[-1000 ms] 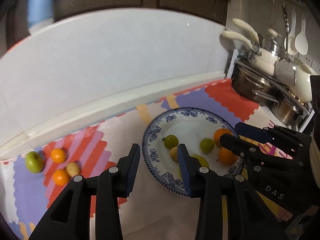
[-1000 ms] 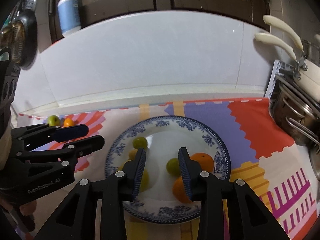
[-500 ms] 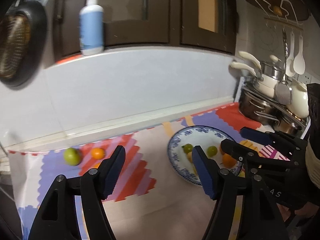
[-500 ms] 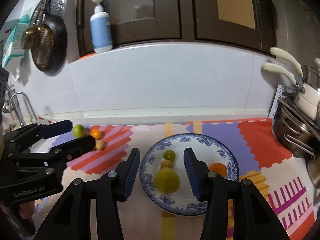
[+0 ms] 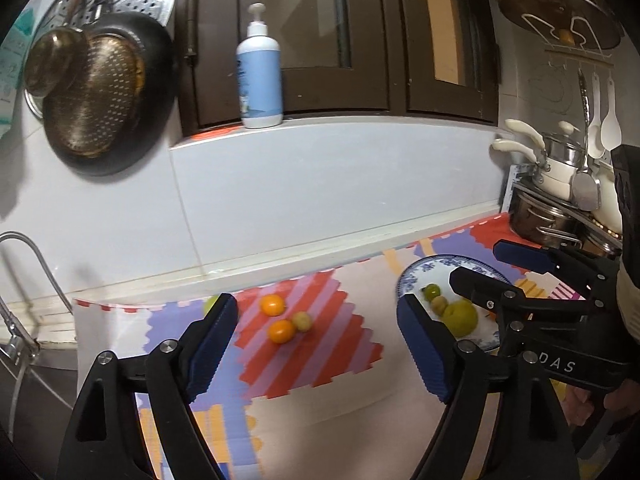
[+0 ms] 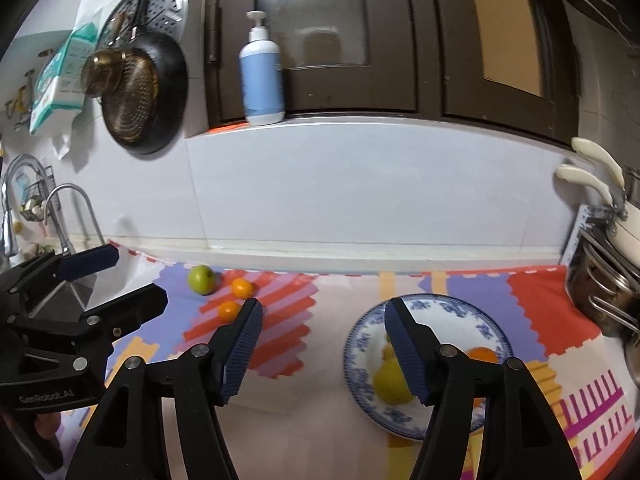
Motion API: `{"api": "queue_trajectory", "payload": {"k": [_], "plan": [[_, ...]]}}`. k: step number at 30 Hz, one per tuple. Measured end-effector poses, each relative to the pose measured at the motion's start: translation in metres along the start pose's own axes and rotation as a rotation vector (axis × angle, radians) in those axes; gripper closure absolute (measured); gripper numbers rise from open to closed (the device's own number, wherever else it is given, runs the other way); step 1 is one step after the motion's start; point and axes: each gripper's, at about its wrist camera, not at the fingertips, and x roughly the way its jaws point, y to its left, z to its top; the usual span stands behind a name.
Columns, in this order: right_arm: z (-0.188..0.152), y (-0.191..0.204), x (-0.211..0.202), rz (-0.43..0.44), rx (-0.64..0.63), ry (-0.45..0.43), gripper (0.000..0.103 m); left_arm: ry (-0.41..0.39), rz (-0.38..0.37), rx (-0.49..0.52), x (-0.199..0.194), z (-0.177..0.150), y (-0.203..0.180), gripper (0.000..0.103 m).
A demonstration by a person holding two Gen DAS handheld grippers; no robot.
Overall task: Organize fruits
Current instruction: 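Move both open tools back toward the remaining fruits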
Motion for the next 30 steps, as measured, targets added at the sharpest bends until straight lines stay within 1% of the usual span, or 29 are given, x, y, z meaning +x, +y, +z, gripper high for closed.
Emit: {"api": "queue_trajectory", "payload": {"k": [2,4,8,12,16,20,28,30], "plan": [[0.002,0.009,0.004,0.008,-0.010,-0.001,0.038,0.003,0.011,0.009,0.001,-0.002,0.009,0.020],[0.004,0.017,0.009,0.017,-0.022,0.002,0.034,0.007,0.019,0.023,0.003,-0.005,0.016,0.019],[0.005,0.033,0.026,0.024,-0.065,0.025,0.034,0.024,0.029,0.053,0.014,-0.010,0.031,0.018],[0.006,0.045,0.045,0.046,-0.100,0.064,0.034,0.052,0.008,0.078,0.029,-0.016,0.042,0.018],[0.005,0.057,0.068,0.060,-0.169,0.107,0.034,0.084,-0.012,0.118,0.050,-0.021,0.049,0.018],[0.003,0.064,0.092,0.070,-0.230,0.151,0.034,0.132,-0.050,0.127,0.077,-0.025,0.057,0.019],[-0.001,0.067,0.144,0.102,-0.318,0.262,0.034,0.213,-0.112,0.158,0.129,-0.034,0.062,0.019],[-0.002,0.065,0.158,0.122,-0.332,0.302,0.034,0.230,-0.123,0.159,0.141,-0.034,0.062,0.019]]}}
